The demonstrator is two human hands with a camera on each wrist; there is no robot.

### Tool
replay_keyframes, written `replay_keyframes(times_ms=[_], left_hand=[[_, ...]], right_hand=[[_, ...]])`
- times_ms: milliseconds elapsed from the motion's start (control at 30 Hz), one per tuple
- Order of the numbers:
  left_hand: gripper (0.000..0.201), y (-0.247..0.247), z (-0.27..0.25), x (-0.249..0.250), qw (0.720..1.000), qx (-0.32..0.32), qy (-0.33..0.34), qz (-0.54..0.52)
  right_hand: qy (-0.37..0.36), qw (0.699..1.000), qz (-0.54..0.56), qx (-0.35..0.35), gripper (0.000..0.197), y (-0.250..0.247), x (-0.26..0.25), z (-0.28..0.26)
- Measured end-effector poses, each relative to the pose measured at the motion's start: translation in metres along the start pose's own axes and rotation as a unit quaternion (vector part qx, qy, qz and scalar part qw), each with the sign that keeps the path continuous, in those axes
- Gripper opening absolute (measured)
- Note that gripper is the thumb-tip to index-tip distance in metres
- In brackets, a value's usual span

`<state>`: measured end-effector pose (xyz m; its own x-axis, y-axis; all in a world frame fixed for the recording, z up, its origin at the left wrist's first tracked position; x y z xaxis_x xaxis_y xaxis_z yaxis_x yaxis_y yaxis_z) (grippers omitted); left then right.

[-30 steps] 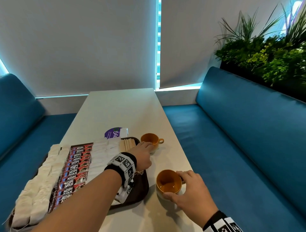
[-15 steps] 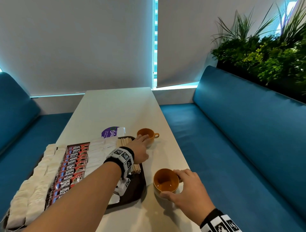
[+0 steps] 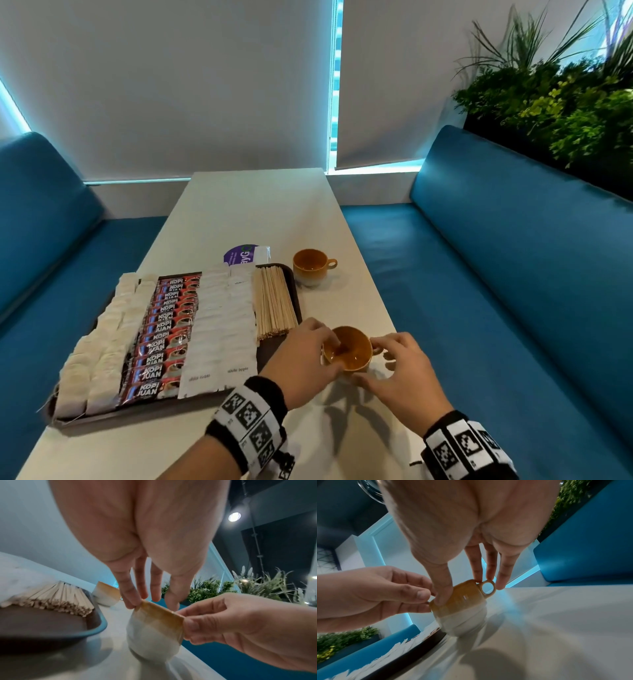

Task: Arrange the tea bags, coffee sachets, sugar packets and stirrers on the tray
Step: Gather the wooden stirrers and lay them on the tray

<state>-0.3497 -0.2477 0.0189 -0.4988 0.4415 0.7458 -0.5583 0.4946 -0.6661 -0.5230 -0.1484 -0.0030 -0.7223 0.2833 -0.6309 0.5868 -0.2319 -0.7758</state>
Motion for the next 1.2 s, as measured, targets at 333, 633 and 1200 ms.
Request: replay_keyframes(times_ms=[333, 633, 1200], left_hand=[[0.021, -0.012, 0.004, -0.012, 0.994, 0.084, -0.043, -0.048], [0.022, -0.016, -0.03, -0.044, 0.99, 0.041, -0.082, 0.104], [0.028, -0.013, -0.04, -0.056, 0.988, 0.007, -0.061, 0.145]], right_hand=[[0.032, 0.999, 0.02, 0.009, 0.071, 0.013, -0.011, 0.025], [0.037, 0.999, 0.019, 0.019, 0.073, 0.025, -0.026, 0.082], [0.03, 0.999, -0.002, 0.04, 0.071, 0.04, -0.04, 0.142]])
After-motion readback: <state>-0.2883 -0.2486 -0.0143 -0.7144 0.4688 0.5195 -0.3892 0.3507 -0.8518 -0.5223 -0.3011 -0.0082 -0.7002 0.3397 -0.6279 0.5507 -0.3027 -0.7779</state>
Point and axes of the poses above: each hand's wrist, its own z-axis towards the middle knuckle, its own y-axis out of the palm, x = y × z, the point moved 2 cm from there along z, towards the middle knuckle, and after that the axes turned 9 degrees about -z, right-handed, at the moved point
